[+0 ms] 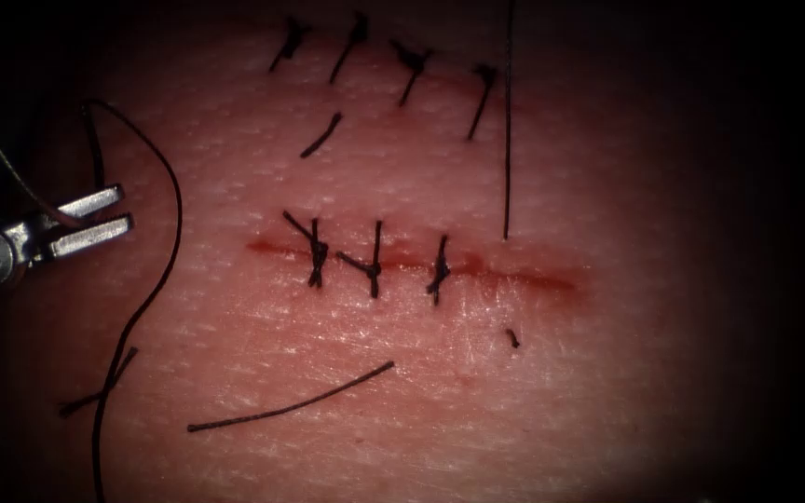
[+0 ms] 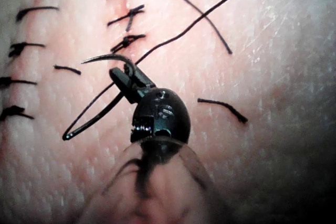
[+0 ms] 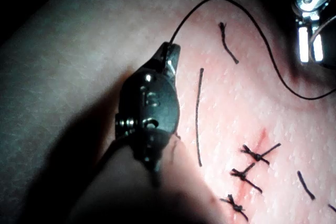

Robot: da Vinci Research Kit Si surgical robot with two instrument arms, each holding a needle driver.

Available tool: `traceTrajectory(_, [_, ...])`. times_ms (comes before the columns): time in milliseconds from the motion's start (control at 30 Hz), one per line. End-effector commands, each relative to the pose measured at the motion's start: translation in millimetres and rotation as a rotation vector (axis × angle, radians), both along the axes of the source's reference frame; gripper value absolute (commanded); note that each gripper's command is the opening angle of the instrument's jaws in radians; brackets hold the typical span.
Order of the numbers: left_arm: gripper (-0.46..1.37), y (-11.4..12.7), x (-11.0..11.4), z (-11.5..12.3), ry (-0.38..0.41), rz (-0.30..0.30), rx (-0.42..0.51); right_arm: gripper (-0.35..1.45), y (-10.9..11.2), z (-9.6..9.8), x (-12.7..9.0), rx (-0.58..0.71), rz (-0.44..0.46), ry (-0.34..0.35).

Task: Wound Closure
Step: Place the needle dwon with the left gripper.

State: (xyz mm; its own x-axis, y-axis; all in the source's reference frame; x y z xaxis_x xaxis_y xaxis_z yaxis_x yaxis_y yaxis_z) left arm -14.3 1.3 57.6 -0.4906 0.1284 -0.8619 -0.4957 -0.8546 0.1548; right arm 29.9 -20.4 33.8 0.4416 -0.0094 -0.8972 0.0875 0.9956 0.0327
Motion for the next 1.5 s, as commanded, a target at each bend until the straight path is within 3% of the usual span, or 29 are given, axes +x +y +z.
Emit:
traceTrajectory(33, [-0.35,0.1,0.1,-0.1,0.001,0.007,-0.001,-0.32,0.1,-0.1,0.0,-0.001,0.005,-0.002])
traceTrajectory(433, [-0.35,1.4,0.7,-0.5,-0.002,0.023,-0.006,-0.3,0.2,-0.2,0.0,0.0,0.006,-0.002])
traceTrajectory(600, [-0.35,3.3,2.0,-0.1,-0.003,0.037,-0.014,-0.31,0.2,-0.2,-0.1,-0.001,0.008,-0.004])
traceTrajectory(867, [-0.35,7.5,5.2,3.7,0.038,0.135,0.005,-0.3,0.3,-0.3,-0.2,-0.002,0.011,-0.007])
traceTrajectory(1033, [-0.35,8.3,7.5,6.0,0.034,0.164,0.021,-0.31,0.4,-0.3,-0.2,-0.002,0.012,-0.007])
traceTrajectory(1100, [-0.35,8.0,8.4,6.9,0.036,0.168,0.075,-0.31,0.4,-0.3,-0.2,-0.002,0.012,-0.007])
traceTrajectory(1167, [0.65,7.5,9.2,7.5,0.015,0.139,0.168,-0.3,0.4,-0.3,-0.2,-0.002,0.012,-0.007])
traceTrajectory(1200, [0.82,7.2,9.5,7.6,0.001,0.124,0.194,-0.3,0.4,-0.3,-0.2,-0.002,0.012,-0.007])
traceTrajectory(1233, [1.14,6.8,10.1,7.6,-0.016,0.104,0.228,-0.3,0.4,-0.3,-0.2,-0.002,0.012,-0.007])
traceTrajectory(1300, [1.31,6.4,10.6,7.4,-0.003,0.091,0.231,-0.29,0.4,-0.3,-0.2,-0.002,0.012,-0.007])
traceTrajectory(1367, [1.34,6.1,11.3,7.1,0.006,0.083,0.228,-0.28,0.4,-0.3,-0.2,-0.002,0.012,-0.007])
traceTrajectory(1500, [1.36,4.2,14.7,5.8,-0.015,0.088,0.264,-0.24,0.2,-0.3,-0.1,-0.002,0.012,-0.007])
